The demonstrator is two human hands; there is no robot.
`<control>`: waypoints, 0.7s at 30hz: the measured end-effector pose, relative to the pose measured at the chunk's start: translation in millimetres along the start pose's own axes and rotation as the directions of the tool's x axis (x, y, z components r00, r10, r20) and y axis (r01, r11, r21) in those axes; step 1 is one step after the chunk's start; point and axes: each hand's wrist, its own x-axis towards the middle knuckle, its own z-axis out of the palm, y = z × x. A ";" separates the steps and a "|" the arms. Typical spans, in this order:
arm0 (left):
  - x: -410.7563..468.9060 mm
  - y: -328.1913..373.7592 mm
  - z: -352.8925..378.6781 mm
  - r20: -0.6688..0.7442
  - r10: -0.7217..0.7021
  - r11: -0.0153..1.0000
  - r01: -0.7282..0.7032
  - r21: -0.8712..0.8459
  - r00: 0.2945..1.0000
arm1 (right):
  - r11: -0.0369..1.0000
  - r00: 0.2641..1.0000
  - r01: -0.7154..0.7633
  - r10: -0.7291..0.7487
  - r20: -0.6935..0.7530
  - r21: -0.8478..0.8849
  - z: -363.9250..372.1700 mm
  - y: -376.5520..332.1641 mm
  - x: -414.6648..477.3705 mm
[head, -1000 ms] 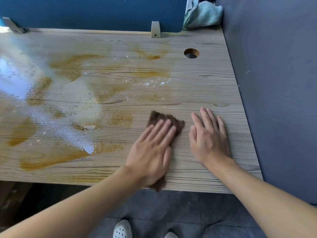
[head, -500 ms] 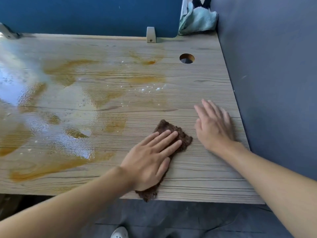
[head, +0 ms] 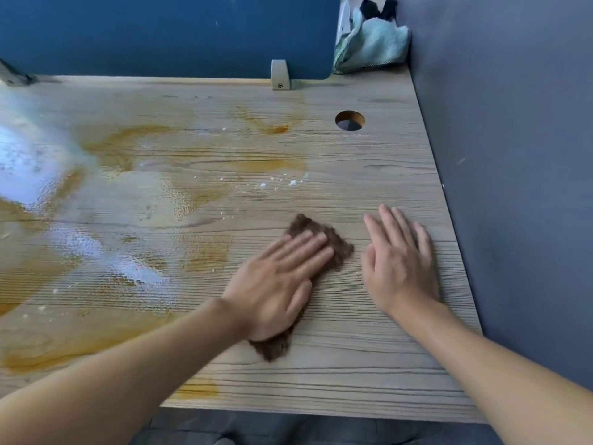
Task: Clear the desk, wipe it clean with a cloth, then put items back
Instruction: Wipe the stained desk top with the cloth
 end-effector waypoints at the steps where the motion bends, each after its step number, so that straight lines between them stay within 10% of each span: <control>1: 11.9 -14.4 -2.5 -0.026 -0.103 0.994 0.104 0.022 0.994 | 1.000 1.000 0.002 -0.002 0.007 -0.003 -0.7 0.0 -0.6; 5: 44.1 -41.7 -7.6 -0.079 -0.495 0.869 0.494 -0.022 0.866 | 1.000 1.000 0.004 -0.004 0.019 -0.018 -1.9 -0.6 0.4; 12: 8.8 -8.5 -2.3 0.018 0.010 1.000 -0.010 -0.011 1.000 | 0.999 0.999 -0.007 0.009 0.052 -0.038 -6.9 -3.4 -0.2; 18: 73.2 -60.8 -13.6 -0.067 -0.405 0.914 0.406 0.004 0.912 | 0.999 0.999 -0.021 0.022 0.036 -0.029 -6.3 -3.0 0.2; 21: 54.9 -30.0 -7.0 -0.070 -0.266 0.964 0.267 0.013 0.962 | 0.999 0.999 -0.021 0.021 0.024 -0.027 -6.4 -4.1 -1.1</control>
